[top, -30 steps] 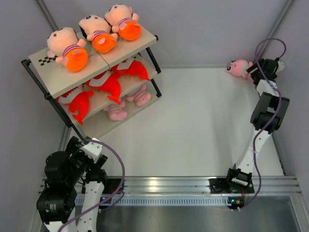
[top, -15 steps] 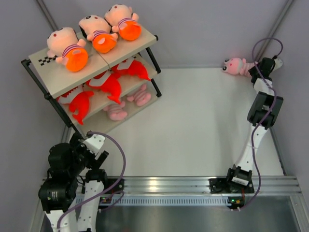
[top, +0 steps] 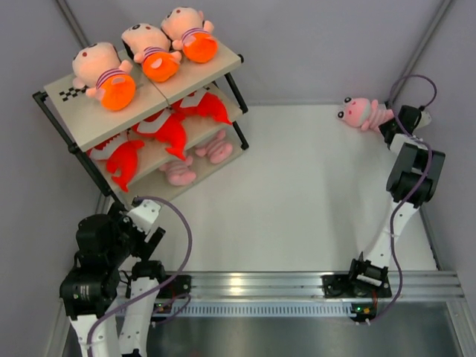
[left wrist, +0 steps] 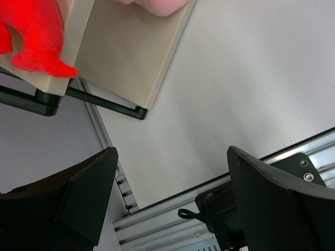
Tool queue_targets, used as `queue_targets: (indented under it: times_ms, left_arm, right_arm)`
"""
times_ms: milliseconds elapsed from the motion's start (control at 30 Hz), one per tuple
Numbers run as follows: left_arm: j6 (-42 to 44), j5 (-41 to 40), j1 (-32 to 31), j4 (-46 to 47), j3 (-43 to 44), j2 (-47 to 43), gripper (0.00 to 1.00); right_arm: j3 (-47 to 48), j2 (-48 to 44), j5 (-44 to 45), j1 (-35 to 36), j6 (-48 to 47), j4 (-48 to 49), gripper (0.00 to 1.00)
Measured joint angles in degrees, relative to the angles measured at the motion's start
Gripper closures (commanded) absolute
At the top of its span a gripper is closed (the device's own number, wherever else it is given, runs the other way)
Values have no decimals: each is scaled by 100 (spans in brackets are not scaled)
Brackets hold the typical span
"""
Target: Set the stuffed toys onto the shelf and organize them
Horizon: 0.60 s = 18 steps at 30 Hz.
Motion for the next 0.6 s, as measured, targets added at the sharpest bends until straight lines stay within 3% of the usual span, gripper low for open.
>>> queue_targets:
  times_ms: [133, 267, 433, 600]
  left_arm:
    - [-297, -313, 4, -103, 79, 452, 18]
    - [-483, -372, 7, -116, 240, 1005, 22]
    - [-520, 26, 7, -151, 595, 1460, 22]
    - [-402, 778, 7, -155, 962, 1781, 15]
  right_arm:
    - [-1727, -1388, -70, 44, 437, 378, 100]
    - [-2874, -2745, -136, 225, 798, 723, 100]
    - [-4273, -4413, -120, 852, 1204, 1110, 100]
    - [-5215, -5626, 76, 1880, 1484, 1043, 100]
